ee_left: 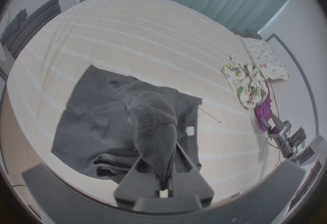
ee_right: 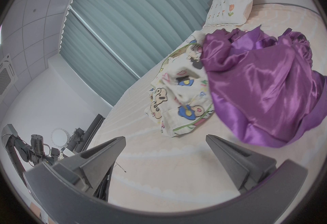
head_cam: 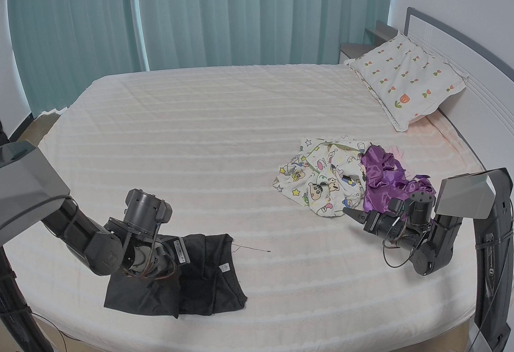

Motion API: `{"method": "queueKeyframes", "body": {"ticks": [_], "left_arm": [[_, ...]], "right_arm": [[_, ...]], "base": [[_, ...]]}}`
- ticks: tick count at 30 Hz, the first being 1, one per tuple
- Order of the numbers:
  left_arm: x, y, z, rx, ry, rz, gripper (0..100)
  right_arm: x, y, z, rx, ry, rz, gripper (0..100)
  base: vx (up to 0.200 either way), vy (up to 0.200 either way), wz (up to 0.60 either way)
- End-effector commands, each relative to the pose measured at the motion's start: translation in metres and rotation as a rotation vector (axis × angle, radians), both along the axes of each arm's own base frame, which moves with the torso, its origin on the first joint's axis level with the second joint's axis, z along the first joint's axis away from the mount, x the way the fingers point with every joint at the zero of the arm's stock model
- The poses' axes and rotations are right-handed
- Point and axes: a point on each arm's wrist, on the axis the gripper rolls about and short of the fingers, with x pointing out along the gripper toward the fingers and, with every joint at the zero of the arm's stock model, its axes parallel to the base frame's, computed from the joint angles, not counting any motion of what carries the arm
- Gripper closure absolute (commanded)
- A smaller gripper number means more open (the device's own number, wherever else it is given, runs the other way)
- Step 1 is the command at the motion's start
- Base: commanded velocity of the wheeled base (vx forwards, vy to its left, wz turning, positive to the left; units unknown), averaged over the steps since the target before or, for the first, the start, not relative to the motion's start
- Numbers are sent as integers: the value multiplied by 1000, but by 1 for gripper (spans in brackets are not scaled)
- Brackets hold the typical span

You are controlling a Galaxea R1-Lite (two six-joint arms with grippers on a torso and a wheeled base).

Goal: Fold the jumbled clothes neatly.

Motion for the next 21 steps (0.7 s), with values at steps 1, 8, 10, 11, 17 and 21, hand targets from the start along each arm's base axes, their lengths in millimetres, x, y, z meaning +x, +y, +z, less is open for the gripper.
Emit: {"method": "queueKeyframes", "body": {"ticks": [1, 8, 10, 11, 17, 21], "left_arm": [[10, -14, -19, 23, 31, -17, 100], [30, -22, -26, -2, 8, 69, 0], [31, -23, -25, -5, 4, 66, 0], [31, -23, -25, -8, 2, 69, 0], [29, -25, -2, -144, -62, 128, 0], [16, -18, 13, -213, -73, 138, 0]], "right_arm": [[0, 0, -1, 0, 3, 1, 0], [-1, 1, -1, 0, 4, 3, 0], [-1, 1, -1, 0, 4, 3, 0], [-1, 1, -1, 0, 4, 3, 0], [-1, 1, -3, -2, 7, 2, 0], [-1, 1, -3, -2, 7, 2, 0]], "base": [[0, 0, 0], [0, 0, 0], [0, 0, 0], [0, 0, 0], [0, 0, 0], [0, 0, 0]]}}
